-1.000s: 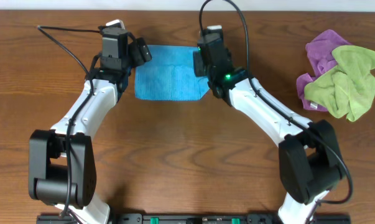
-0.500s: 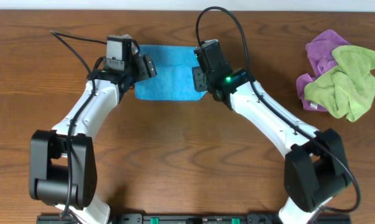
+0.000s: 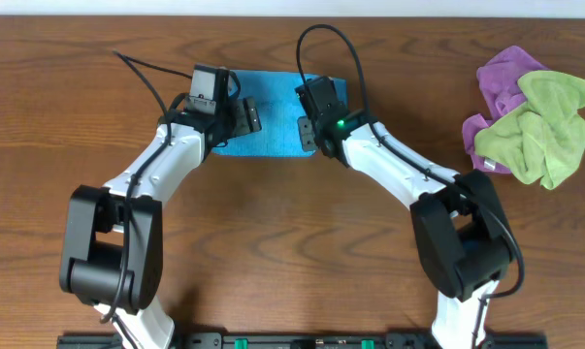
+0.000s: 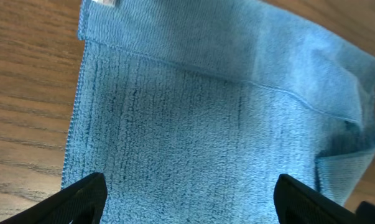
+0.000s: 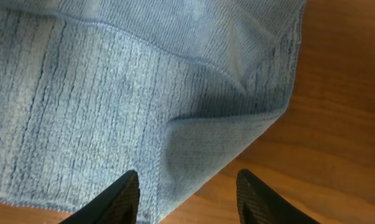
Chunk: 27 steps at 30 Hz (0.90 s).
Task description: Fold the cloth
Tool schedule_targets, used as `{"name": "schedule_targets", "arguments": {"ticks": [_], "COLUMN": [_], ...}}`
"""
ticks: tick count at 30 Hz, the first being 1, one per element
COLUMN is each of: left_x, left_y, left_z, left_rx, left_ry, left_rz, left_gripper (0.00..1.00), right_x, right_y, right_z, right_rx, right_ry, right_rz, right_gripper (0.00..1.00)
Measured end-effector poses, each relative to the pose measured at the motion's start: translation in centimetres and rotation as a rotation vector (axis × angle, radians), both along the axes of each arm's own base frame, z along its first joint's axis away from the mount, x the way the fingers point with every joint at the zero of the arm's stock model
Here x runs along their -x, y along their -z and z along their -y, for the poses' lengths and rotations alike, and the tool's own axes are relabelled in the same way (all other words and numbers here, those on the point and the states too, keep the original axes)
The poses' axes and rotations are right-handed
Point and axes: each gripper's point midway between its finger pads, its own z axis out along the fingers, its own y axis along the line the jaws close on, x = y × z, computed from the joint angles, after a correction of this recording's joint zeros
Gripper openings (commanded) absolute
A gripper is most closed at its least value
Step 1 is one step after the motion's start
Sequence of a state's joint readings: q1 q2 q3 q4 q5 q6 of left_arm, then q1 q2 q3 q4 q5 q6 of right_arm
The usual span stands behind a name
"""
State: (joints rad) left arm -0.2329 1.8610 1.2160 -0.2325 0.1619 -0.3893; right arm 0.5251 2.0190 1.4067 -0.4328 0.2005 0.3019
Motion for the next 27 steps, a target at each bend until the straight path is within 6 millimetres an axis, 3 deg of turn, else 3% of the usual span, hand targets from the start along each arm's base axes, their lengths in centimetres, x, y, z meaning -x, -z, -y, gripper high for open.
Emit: {"name": "schedule_targets", "arguments": {"ticks": [22, 27], "left_x": [1.2, 1.6], "left_y": [1.1, 1.4], "left_z": [-0.3, -0.4], "left_rx": [-0.016, -0.020], "left_ry": [0.000, 0.000], "left_rz": [-0.065, -0.083], "left_gripper": [0.85, 0.84], "right_x": [-0.5, -0.4], "right_y": [3.5, 4.4], "right_z": [-0.4, -0.6], "right_rx": [-0.031, -0.037], "right_ry": [-0.010, -0.016], "right_rz": [-0.044, -0.060], "right_gripper": [0.46, 0.39]}}
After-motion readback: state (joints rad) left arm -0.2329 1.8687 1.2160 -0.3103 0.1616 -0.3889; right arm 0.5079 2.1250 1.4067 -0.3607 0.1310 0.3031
